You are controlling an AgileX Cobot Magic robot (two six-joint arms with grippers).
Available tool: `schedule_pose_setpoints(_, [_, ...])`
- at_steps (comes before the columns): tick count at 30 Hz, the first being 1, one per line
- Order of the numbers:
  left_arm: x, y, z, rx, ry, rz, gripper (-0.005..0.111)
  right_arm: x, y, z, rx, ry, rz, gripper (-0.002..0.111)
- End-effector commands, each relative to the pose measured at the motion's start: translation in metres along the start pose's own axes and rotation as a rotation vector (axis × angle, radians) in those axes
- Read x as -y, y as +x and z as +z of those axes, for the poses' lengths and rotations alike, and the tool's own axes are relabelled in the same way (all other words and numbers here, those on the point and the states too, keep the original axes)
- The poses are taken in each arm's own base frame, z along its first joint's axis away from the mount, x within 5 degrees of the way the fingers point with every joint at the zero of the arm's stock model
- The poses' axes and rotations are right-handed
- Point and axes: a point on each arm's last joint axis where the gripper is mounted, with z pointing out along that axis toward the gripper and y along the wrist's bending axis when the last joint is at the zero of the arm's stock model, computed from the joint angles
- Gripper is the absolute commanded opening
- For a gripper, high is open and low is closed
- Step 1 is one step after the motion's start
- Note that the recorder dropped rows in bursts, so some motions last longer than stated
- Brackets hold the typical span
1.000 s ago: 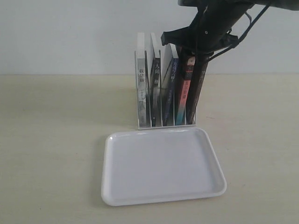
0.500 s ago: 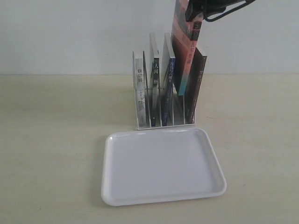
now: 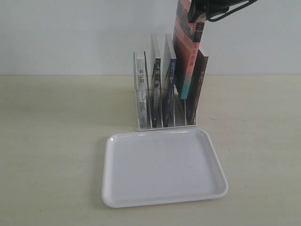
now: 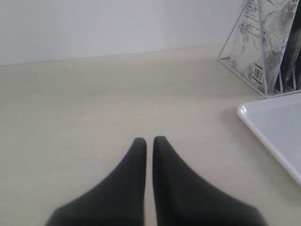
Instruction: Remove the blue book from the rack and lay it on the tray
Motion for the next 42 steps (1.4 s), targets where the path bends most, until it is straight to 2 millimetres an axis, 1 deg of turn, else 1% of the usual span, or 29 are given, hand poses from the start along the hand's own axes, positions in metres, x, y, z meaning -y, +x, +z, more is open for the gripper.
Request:
schedule_pose_setpoints(1, [0.0, -0.003, -0.001, 0.022, -0.001, -0.006, 0.005, 0.0, -0.007, -0.007, 0.063, 0.001, -0.003, 0.0])
schedule_pose_setpoints(6, [0.0, -0.003, -0.001, 0.022, -0.001, -0.006, 0.005, 0.002, -0.001, 0.016, 0.012, 0.01, 0.002, 0.0])
schedule_pose_setpoints(10, [0.0, -0.003, -0.001, 0.022, -0.001, -0.006, 0.005, 0.003, 0.0, 0.032, 0.011, 0.011, 0.006, 0.0])
schedule_pose_setpoints(14, [0.0, -0.003, -0.001, 0.022, -0.001, -0.006, 0.005, 0.003, 0.0, 0.041, 0.033, 0.007, 0.005, 0.0])
schedule_pose_setpoints(17, [0.0, -0.003, -0.001, 0.022, -0.001, -0.006, 0.005, 0.004, 0.003, 0.054, 0.021, 0.011, 0.005, 0.0])
schedule_pose_setpoints(21, [0.0, -0.003, -0.001, 0.022, -0.001, -0.006, 0.005, 0.007, 0.006, 0.065, 0.005, 0.033, -0.01, 0.0])
schedule_pose_setpoints(27, [0.0, -0.003, -0.001, 0.022, -0.001, -0.006, 0.005, 0.01, 0.006, 0.067, 0.008, 0.059, -0.039, 0.0])
schedule_pose_setpoints(31, [0.0, -0.003, -0.001, 0.022, -0.001, -0.006, 0.005, 0.011, 0.008, 0.072, -0.007, 0.067, -0.043, 0.0])
schedule_pose_setpoints(34, [0.0, -0.003, -0.001, 0.022, -0.001, -0.006, 0.005, 0.008, 0.01, 0.075, -0.017, 0.063, -0.046, 0.0])
schedule_pose_setpoints(36, [0.0, -0.003, -0.001, 0.022, -0.001, -0.006, 0.005, 0.003, 0.011, 0.075, -0.015, 0.054, -0.083, 0.0])
schedule_pose_setpoints(38, [0.0, -0.003, -0.001, 0.022, -0.001, -0.006, 0.005, -0.001, 0.012, 0.075, -0.016, 0.048, -0.112, 0.007])
schedule_pose_setpoints(39, [0.0, -0.003, -0.001, 0.022, -0.001, -0.006, 0.005, -0.001, 0.012, 0.075, -0.02, 0.045, -0.11, 0.018])
schedule_pose_setpoints(40, [0.0, -0.003, -0.001, 0.022, -0.001, -0.006, 0.005, -0.001, 0.012, 0.075, -0.023, 0.045, -0.11, 0.024])
schedule_pose_setpoints(41, [0.0, -0.003, -0.001, 0.022, -0.001, -0.006, 0.005, -0.001, 0.012, 0.075, -0.025, 0.045, -0.11, 0.034])
schedule_pose_setpoints(42, [0.0, -0.003, -0.001, 0.022, -0.001, -0.006, 0.005, -0.001, 0.013, 0.075, -0.028, 0.046, -0.11, 0.04])
